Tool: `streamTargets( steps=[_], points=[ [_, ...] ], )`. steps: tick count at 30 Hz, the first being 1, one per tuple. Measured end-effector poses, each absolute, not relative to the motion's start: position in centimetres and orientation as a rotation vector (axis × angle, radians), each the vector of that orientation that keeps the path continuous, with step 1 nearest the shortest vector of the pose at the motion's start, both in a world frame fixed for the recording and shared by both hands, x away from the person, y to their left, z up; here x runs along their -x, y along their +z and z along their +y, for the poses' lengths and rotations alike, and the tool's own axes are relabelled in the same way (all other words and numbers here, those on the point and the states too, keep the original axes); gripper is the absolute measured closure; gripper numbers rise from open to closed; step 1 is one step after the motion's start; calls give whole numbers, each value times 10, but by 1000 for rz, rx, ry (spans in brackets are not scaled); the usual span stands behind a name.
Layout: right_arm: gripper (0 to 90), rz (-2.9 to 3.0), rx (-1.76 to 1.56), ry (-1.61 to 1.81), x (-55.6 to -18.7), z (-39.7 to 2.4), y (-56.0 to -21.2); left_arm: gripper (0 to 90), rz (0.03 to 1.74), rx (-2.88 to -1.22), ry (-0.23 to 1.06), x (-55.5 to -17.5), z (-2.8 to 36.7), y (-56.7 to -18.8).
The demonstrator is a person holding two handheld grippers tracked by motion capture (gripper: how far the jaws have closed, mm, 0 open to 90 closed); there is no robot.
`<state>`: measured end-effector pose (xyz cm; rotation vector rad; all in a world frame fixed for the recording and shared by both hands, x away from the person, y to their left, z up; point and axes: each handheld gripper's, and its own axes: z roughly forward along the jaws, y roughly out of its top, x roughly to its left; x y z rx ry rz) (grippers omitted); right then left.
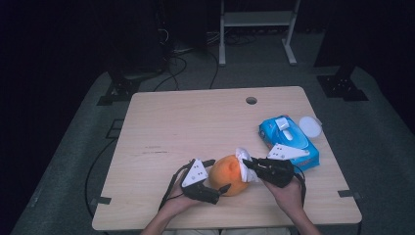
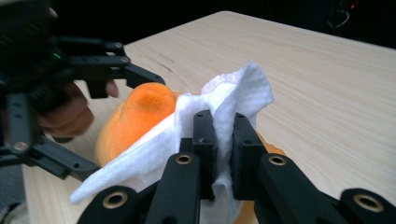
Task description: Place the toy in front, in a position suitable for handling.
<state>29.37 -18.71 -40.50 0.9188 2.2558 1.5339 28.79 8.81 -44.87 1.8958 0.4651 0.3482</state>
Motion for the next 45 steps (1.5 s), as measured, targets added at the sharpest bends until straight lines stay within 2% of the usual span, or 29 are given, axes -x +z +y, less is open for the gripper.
streamTargets(
  steps=[3, 7, 11, 15, 21, 26, 28, 30, 33, 35, 40, 45],
  points=[
    [819, 2257, -910, 1530, -292, -185, -404, 110, 440, -1930, 339, -288, 83, -451],
    [818, 2239, -883, 1563, -287, -184, -399, 315, 413, -1945, 394, -282, 83, -444],
    [818, 2241, -774, 1593, -276, -173, -388, 373, 366, -1971, 435, -276, 78, -443],
    [818, 2263, -774, 1574, -280, -173, -390, 387, 353, -1972, 446, -274, 78, -445],
    [813, 2305, -899, 1558, -298, -191, -403, 364, 333, -1975, 451, -270, 74, -447],
    [817, 2318, -885, 1543, -297, -192, -402, 124, 413, -1960, 417, -277, 75, -450],
    [817, 2329, -839, 1556, -293, -188, -399, 95, 408, -1964, 405, -278, 75, -452],
    [817, 2331, -789, 1537, -288, -182, -395, 147, 389, -1976, 404, -277, 75, -452],
    [818, 2321, -806, 1519, -290, -181, -397, 306, 378, -1979, 429, -275, 77, -450],
    [818, 2308, -867, 1530, -295, -188, -399, 371, 380, -1968, 440, -274, 77, -448],
    [818, 2272, -951, 1527, -300, -201, -402, 425, 382, -1965, 438, -274, 80, -440],
    [819, 2220, -803, 1606, -283, -189, -383, 440, 424, -1962, 426, -276, 85, -434]
  ],
)
